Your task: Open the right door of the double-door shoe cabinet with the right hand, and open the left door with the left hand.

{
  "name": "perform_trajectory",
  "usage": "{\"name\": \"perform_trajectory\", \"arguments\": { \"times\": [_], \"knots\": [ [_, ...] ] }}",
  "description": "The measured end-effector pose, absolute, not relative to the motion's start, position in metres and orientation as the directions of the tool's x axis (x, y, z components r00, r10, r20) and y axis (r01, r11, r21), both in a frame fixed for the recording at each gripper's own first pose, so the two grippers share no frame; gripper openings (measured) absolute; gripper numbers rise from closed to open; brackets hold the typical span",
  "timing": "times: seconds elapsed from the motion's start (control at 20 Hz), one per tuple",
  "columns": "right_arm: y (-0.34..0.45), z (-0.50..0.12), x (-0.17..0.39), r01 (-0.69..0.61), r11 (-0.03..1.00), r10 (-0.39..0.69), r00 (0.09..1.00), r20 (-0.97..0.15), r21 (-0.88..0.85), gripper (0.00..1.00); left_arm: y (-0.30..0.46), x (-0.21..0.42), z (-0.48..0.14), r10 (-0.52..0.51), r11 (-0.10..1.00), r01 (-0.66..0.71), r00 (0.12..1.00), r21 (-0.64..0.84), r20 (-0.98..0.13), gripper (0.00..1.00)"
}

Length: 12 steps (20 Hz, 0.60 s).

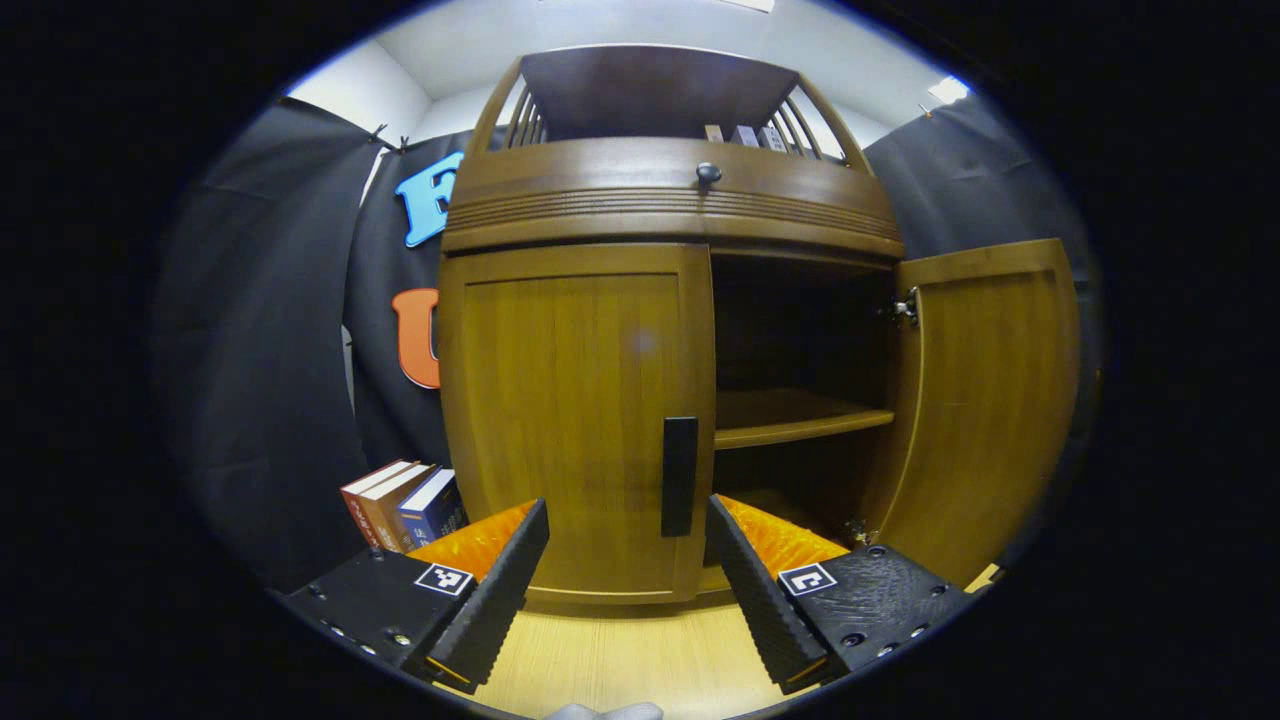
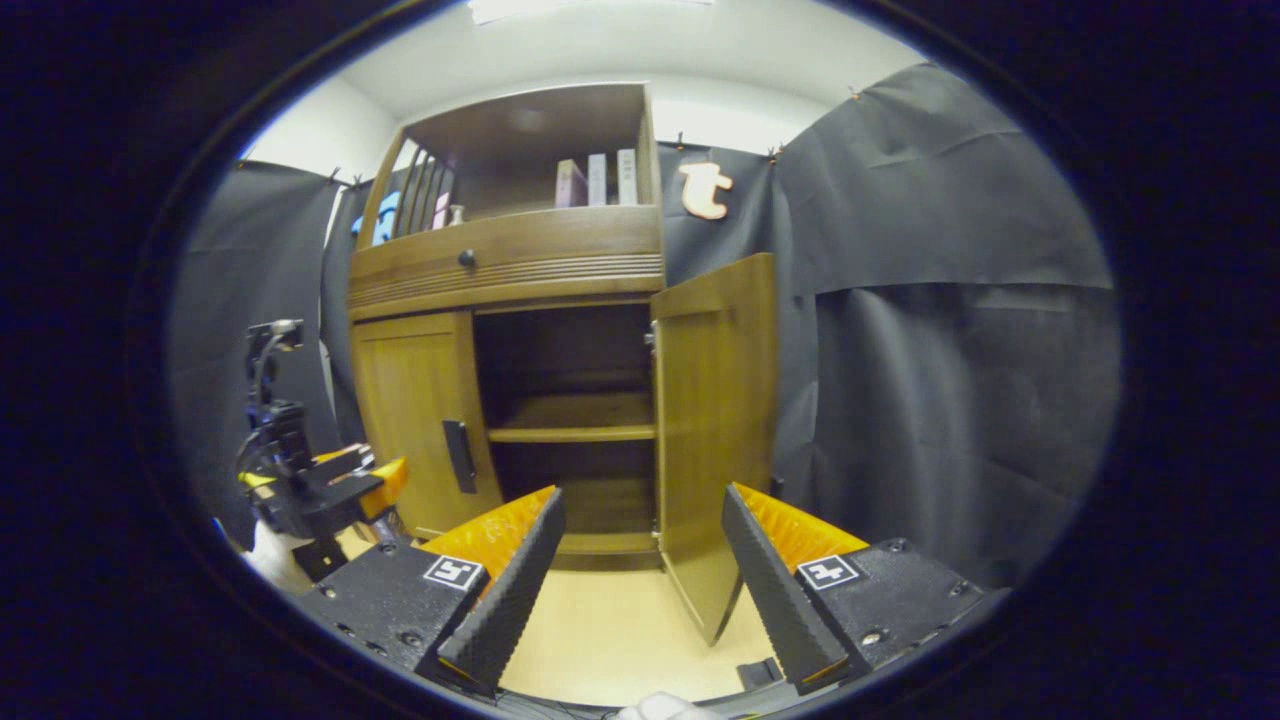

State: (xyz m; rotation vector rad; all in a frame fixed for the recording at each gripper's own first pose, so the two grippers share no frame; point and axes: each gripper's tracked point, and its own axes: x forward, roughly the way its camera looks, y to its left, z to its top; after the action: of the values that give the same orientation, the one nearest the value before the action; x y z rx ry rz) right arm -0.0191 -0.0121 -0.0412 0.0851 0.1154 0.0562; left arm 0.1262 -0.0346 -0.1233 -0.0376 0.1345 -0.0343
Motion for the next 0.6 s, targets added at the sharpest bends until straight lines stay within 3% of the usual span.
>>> {"name": "perform_trajectory", "arguments": {
  "times": [0.3,0.35,0.55,0.6],
  "knots": [
    [0.007,-0.036,-0.011,-0.029,0.999,0.034,0.987,-0.159,0.034,0.99,-0.068,0.206,-0.156,-0.097,0.992,0.084,0.985,-0.089,-0.145,0.95],
    [0.006,-0.035,-0.011,-0.020,0.999,0.025,0.986,-0.163,0.031,1.00,-0.071,0.214,-0.160,-0.099,0.992,0.087,0.984,-0.088,-0.146,1.00],
    [0.001,-0.036,-0.016,0.010,1.000,-0.005,0.983,-0.182,0.026,1.00,-0.074,0.241,-0.178,-0.078,0.994,0.063,0.981,-0.088,-0.176,0.93],
    [-0.003,-0.037,-0.015,0.020,1.000,-0.015,0.982,-0.187,0.024,0.99,-0.073,0.244,-0.181,-0.074,0.994,0.059,0.981,-0.088,-0.180,0.85]
  ]
}}
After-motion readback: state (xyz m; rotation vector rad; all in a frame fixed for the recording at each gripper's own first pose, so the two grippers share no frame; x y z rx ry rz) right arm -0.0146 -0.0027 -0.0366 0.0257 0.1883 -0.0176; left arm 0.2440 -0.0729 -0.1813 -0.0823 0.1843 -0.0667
